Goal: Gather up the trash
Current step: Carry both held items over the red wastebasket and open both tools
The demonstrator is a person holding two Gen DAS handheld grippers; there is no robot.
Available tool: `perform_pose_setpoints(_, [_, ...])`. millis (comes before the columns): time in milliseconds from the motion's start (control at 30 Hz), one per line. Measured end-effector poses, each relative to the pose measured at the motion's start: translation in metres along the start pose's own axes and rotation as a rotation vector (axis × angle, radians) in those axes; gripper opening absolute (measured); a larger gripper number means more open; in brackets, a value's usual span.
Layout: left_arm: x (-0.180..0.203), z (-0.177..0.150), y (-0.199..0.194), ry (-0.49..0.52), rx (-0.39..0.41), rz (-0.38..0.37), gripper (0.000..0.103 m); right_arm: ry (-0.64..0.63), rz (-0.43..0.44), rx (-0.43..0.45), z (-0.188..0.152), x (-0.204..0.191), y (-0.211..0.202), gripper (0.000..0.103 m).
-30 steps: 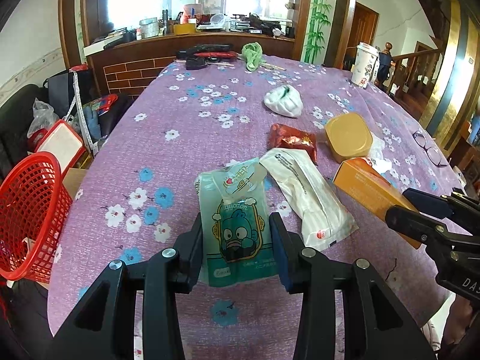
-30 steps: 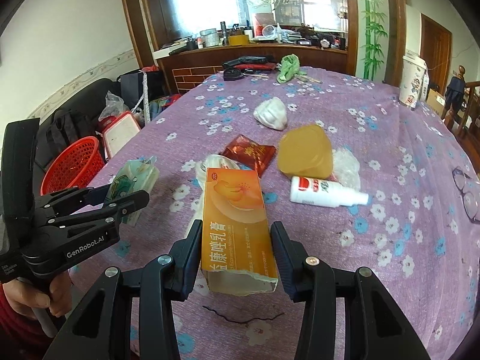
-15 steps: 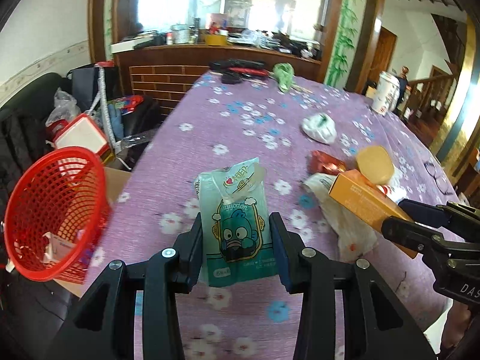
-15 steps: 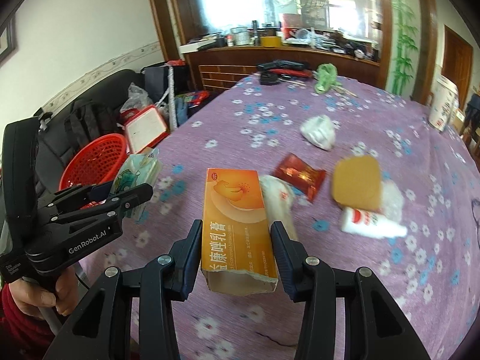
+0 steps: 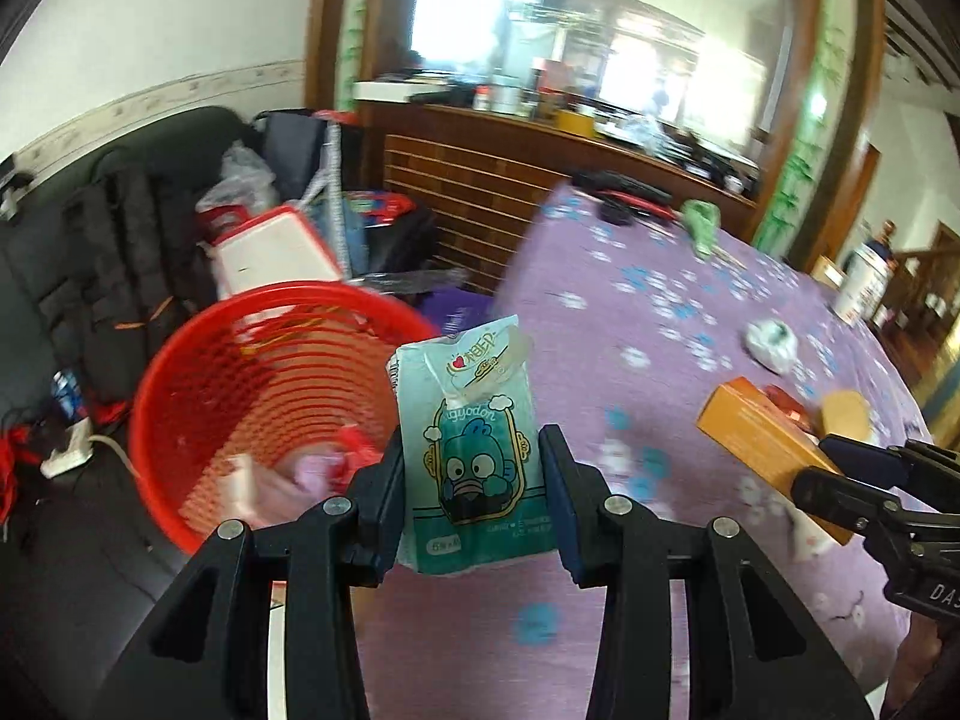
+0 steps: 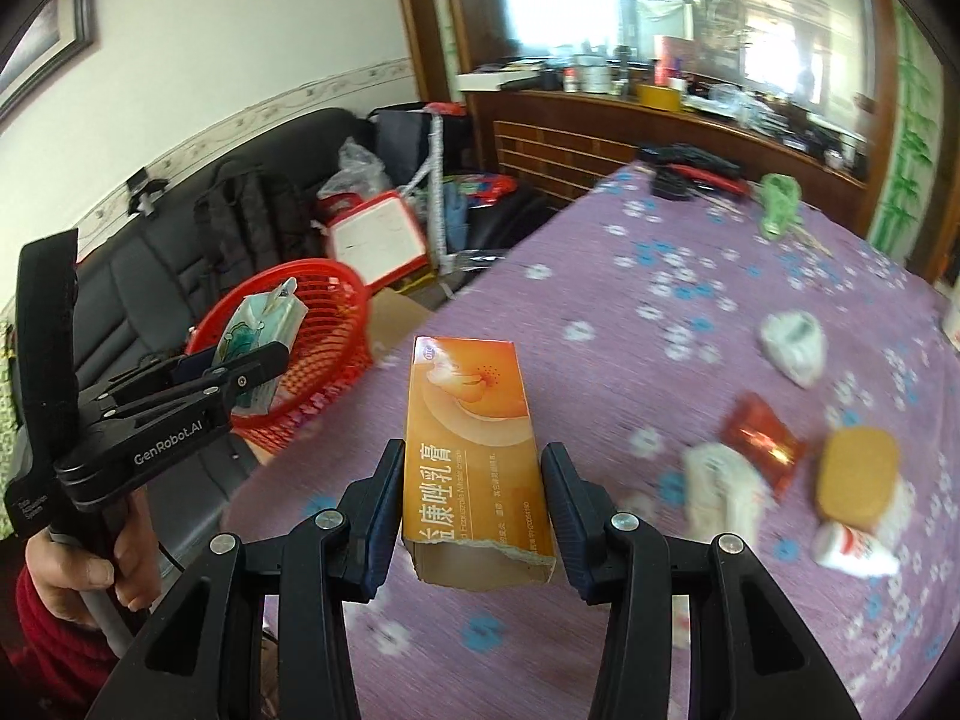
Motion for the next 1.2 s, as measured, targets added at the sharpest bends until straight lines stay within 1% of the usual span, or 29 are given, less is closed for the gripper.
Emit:
perform_pose_setpoints(67, [-0.02, 0.005, 0.001, -0.033, 0.002, 0.029, 0.04, -0.01, 0.031, -0.008, 0.01, -0.012, 0.011, 0.049])
perform_pose_setpoints(233, [-0.059, 0.011, 0.005, -0.092, -0.003, 0.075, 0.04, -0.02, 0.096, -0.023, 0.036, -0.035, 0.037, 0.049])
perform_pose_setpoints(333, [-0.076, 0.012, 0.01, -0.12, -0.016, 0.092, 0.04, -0.021, 0.13, -0.024, 0.052, -0.048, 0.049, 0.049])
perform_pose_setpoints(467, [-0.09, 0.015, 0.016, -0.137, -0.029, 0.102, 0.04, -0.028, 0.169, -0.025, 0.072, -0.067, 0.067, 0.049])
perform_pose_setpoints(600, [-0.1, 0.018, 0.016, -0.147, -0.027, 0.107, 0.041, -0.024, 0.175, -0.033, 0.087, -0.078, 0.087, 0.049])
perform_pose_setpoints(667, [-0.104, 0.021, 0.017, -0.153, -0.021, 0.112, 0.045, -0.019, 0.17, -0.025, 0.094, -0.08, 0.097, 0.05])
perform_pose_setpoints(700, [-0.106, 0.022, 0.018, -0.158, -0.021, 0.109, 0.048, -0.012, 0.165, -0.023, 0.096, -0.079, 0.101, 0.05])
perform_pose_setpoints(733, [-0.107, 0.022, 0.019, -0.166, -0.022, 0.104, 0.049, -0.001, 0.164, -0.026, 0.098, -0.077, 0.105, 0.05])
perform_pose_setpoints(800, [-0.11, 0.023, 0.018, -0.182, -0.023, 0.09, 0.05, 0.021, 0.179, -0.032, 0.097, -0.071, 0.107, 0.05])
perform_pose_setpoints(833, [-0.11, 0.024, 0.018, -0.185, -0.022, 0.085, 0.053, 0.026, 0.183, -0.032, 0.096, -0.068, 0.105, 0.05])
perform_pose_setpoints(900, [-0.109, 0.025, 0.015, -0.181, -0.013, 0.076, 0.055, 0.035, 0.17, -0.02, 0.091, -0.059, 0.095, 0.05])
perform_pose_setpoints(1000, [-0.102, 0.025, 0.012, -0.161, -0.006, 0.072, 0.056, 0.046, 0.146, 0.003, 0.084, -0.047, 0.076, 0.05])
perform_pose_setpoints(1100, [-0.09, 0.023, 0.01, -0.145, -0.005, 0.052, 0.056, 0.07, 0.14, 0.019, 0.07, -0.032, 0.057, 0.05])
perform_pose_setpoints(1200, [-0.07, 0.018, 0.008, -0.113, -0.009, 0.028, 0.057, 0.081, 0.108, 0.014, 0.049, -0.017, 0.039, 0.05])
Point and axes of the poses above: each gripper's, at about its wrist camera, not at the fingertips, and y roughly the way its jaws point, x to its right, z to its top, the point moved 2 cm from there along y, roughly the way its jaws point, and after that the axes turned 9 degrees about -y, right-handed, at the moved point
